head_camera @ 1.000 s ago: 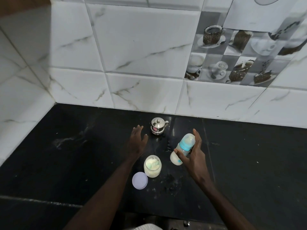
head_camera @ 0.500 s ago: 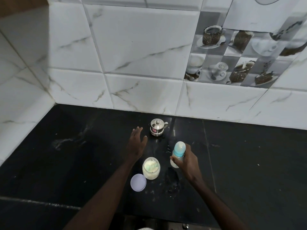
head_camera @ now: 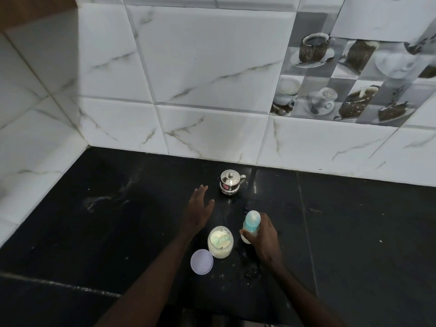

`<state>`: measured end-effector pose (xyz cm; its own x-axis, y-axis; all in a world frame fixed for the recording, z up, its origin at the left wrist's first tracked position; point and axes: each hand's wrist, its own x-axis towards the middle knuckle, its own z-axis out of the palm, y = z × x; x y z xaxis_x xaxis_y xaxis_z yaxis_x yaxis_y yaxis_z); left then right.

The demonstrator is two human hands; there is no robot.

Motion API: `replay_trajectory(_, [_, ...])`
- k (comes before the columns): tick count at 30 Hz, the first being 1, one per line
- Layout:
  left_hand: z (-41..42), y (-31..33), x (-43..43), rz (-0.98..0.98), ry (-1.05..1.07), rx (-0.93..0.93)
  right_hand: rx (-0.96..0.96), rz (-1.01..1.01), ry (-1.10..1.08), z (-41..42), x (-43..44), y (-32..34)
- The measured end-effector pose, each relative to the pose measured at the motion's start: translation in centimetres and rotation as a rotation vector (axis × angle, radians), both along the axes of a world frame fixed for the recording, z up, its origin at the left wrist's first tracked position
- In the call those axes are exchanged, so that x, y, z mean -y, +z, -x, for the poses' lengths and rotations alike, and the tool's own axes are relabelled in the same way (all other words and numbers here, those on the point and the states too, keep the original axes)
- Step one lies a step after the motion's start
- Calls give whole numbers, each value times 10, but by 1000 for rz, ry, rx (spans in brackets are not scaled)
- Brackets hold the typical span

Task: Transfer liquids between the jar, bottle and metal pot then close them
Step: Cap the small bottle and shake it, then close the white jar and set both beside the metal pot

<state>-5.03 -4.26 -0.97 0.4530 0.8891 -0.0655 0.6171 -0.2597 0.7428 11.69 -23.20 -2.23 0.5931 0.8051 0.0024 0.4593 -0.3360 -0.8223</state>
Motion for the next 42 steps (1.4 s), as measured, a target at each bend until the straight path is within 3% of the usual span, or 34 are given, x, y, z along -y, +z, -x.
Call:
replay_trajectory(6, [19,-2,-1,215,-214,-103,-5,37,45,3,14,-17])
replay_trajectory(14, [37,-8,8,429,-490,-617,-32,46,41,14,24,-24])
replay_trajectory(19, [35,-9,24,351,-559,-879,-24,62,41,19,26,-24])
replay_trajectory(33, [37,9,41,285,-522,-856,-49,75,14,20,26,-24])
replay_trajectory(42, [44,10,46,321,-514,-841,-69,47,-15,-5,-31,-8])
